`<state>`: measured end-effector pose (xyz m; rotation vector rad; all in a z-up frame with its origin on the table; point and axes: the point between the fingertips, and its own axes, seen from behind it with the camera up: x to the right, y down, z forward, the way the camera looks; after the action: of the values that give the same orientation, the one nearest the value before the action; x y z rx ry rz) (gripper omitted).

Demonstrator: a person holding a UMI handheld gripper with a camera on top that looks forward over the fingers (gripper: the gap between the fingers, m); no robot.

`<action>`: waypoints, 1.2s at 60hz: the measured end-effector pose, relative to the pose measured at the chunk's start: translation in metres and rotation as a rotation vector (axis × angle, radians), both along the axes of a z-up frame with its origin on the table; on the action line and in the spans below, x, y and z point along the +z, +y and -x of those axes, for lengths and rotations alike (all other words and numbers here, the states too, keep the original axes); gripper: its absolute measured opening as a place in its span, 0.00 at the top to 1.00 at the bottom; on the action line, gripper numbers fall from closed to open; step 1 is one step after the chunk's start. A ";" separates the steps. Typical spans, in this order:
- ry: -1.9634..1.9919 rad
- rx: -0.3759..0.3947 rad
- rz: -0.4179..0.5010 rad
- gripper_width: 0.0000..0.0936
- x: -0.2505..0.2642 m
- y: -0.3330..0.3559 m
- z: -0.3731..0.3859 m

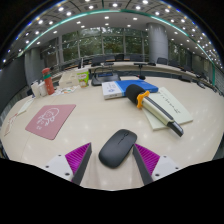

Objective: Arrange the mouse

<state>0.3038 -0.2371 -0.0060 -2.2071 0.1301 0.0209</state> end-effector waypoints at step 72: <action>-0.031 0.108 -0.007 0.64 0.035 0.178 0.294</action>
<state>0.0100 -0.0587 0.0288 -2.2044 -0.0067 0.0476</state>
